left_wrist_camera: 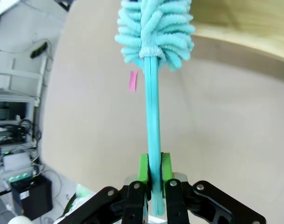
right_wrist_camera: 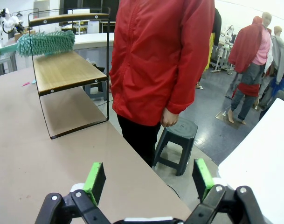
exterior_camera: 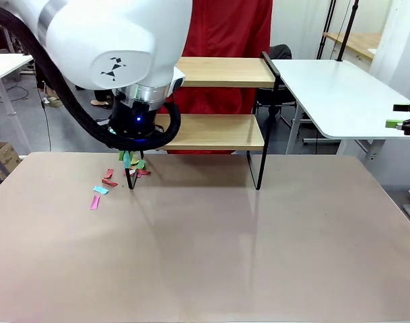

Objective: Clean the shelf.
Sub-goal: Clean the specific section of the Shelf indicated by the human with the Duster.

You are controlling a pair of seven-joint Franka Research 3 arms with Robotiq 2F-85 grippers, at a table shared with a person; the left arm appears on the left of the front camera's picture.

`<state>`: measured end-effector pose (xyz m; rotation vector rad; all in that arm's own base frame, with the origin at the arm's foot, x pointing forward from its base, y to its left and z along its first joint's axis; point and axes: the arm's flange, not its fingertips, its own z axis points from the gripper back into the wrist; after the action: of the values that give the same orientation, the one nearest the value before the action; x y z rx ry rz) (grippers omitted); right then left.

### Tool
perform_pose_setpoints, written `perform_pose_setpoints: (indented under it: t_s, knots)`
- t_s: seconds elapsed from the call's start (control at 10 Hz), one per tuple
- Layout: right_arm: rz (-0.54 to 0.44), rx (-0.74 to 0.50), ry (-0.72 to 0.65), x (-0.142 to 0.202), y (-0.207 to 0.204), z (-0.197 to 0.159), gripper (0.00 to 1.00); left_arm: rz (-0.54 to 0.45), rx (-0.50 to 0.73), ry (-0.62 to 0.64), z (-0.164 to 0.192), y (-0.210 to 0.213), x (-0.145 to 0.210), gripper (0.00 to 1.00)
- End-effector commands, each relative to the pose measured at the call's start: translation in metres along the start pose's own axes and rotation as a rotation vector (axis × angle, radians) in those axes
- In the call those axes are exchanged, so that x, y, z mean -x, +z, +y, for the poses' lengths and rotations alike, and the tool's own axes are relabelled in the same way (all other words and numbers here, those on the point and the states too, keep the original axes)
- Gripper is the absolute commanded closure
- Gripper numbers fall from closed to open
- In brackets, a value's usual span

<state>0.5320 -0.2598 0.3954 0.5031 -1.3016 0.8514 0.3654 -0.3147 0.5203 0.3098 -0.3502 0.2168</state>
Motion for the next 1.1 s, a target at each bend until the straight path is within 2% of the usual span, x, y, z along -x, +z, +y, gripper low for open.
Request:
perform_pose_setpoints:
  t_s: [0.0,0.3,0.4,0.5,0.8,1.0]
  knots:
    - [0.018,0.003,-0.013,-0.006,-0.001,0.0,0.0,0.024,-0.007,-0.005,0.004,-0.008,-0.003,0.87]
    - [0.018,0.003,-0.013,-0.006,-0.001,0.0,0.0,0.008,-0.001,-0.004,-0.002,-0.003,0.0,0.87]
    - [0.018,0.003,-0.013,-0.006,-0.001,0.0,0.0,-0.008,0.134,-0.054,0.001,0.007,-0.009,0.87]
    - [0.018,0.003,-0.013,-0.006,-0.001,0.0,0.0,-0.024,0.207,-0.084,0.007,0.014,-0.013,0.87]
    - [0.018,0.003,-0.013,-0.006,-0.001,0.0,0.0,-0.038,0.308,-0.194,0.02,0.018,-0.01,0.87]
    - [0.018,0.003,-0.013,-0.006,-0.001,0.0,0.0,-0.064,0.367,-0.274,0.046,0.02,-0.007,0.87]
